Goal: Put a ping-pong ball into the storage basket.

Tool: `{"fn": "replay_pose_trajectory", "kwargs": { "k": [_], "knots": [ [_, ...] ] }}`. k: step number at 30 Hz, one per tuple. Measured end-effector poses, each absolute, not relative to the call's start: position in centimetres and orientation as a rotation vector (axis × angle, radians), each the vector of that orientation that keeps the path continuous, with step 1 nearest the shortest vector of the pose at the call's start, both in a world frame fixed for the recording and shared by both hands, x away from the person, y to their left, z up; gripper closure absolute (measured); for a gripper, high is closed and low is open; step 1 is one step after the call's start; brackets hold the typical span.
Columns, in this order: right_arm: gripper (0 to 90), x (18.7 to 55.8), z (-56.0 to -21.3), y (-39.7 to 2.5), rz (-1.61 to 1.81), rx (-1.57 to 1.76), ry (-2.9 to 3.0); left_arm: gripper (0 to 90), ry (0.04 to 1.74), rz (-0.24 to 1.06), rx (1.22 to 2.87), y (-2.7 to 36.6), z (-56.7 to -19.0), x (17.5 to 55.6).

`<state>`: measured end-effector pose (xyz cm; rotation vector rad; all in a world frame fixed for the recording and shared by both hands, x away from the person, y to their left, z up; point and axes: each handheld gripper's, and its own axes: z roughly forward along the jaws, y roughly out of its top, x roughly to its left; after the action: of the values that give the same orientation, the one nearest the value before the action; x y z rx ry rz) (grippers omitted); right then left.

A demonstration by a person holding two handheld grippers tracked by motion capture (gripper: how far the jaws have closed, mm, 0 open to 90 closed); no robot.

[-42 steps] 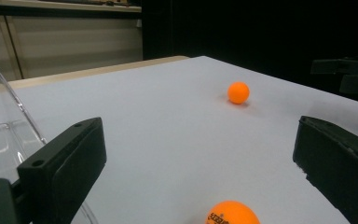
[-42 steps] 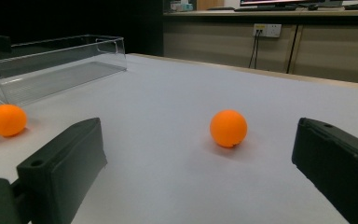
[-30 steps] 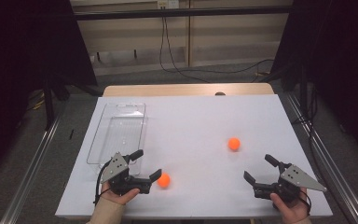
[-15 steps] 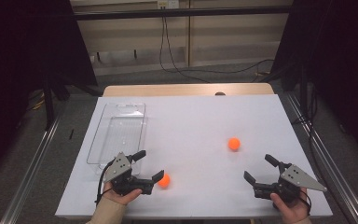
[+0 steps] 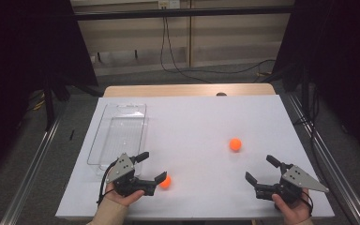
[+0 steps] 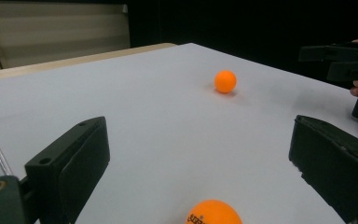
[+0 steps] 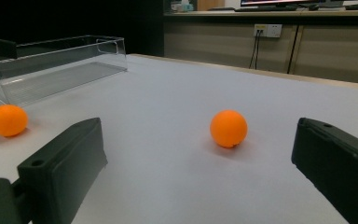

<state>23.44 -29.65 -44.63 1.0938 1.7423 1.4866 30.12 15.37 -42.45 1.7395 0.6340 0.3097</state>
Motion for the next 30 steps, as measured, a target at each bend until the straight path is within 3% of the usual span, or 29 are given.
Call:
{"fn": "replay_pose_trajectory", "kwargs": {
  "k": [30],
  "knots": [
    [2.5,23.43,-44.64,-29.68,1.485,1.088,1.748,11.7,0.618,0.212,1.839,14.48,-42.56,30.04]
  ]
}}
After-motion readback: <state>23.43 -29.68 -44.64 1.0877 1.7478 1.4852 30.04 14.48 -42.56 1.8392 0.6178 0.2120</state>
